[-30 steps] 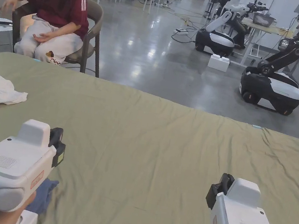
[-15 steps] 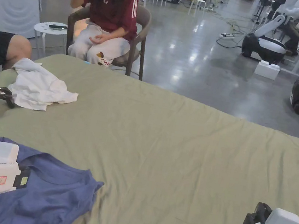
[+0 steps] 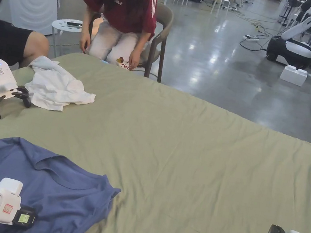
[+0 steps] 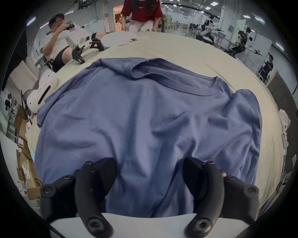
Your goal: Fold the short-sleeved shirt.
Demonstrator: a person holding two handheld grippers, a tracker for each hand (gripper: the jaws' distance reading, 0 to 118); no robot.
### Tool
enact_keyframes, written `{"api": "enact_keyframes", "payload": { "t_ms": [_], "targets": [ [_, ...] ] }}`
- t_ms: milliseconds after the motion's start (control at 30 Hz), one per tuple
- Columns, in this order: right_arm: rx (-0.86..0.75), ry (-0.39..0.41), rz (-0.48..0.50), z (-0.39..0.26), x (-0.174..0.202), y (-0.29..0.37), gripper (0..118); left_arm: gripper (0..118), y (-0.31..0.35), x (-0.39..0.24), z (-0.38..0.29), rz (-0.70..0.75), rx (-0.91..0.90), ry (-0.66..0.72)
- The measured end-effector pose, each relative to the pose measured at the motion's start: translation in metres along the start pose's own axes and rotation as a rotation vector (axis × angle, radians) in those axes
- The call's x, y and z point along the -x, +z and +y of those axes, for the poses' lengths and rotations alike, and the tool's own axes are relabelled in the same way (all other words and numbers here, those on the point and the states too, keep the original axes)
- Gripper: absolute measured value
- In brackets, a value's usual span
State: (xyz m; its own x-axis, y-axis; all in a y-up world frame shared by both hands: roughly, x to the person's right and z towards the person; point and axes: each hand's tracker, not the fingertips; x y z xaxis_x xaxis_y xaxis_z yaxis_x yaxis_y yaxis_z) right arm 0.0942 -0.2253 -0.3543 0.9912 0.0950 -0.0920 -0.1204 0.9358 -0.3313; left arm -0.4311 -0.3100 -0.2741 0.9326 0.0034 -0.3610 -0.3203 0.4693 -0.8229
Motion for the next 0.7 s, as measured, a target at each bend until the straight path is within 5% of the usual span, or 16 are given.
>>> {"api": "enact_keyframes", "payload": {
  "t_ms": [33, 167, 200, 700],
  "targets": [
    [0.000, 0.002, -0.001, 0.000, 0.000, 0.000, 3, 74, 0.004, -0.003, 0.000, -0.002, -0.009, -0.006],
    [0.009, -0.001, 0.004, -0.002, 0.003, -0.003, 3, 5, 0.010, -0.008, -0.003, 0.019, -0.064, -0.074],
    [0.012, -0.001, 0.006, -0.003, 0.004, -0.003, 3, 0, 0.006, -0.003, -0.005, 0.026, -0.063, -0.087],
    [-0.014, -0.007, 0.014, 0.004, 0.002, 0.002, 3, 0, 0.079, 0.033, 0.000, -0.050, -0.406, 0.038]
  ]
}}
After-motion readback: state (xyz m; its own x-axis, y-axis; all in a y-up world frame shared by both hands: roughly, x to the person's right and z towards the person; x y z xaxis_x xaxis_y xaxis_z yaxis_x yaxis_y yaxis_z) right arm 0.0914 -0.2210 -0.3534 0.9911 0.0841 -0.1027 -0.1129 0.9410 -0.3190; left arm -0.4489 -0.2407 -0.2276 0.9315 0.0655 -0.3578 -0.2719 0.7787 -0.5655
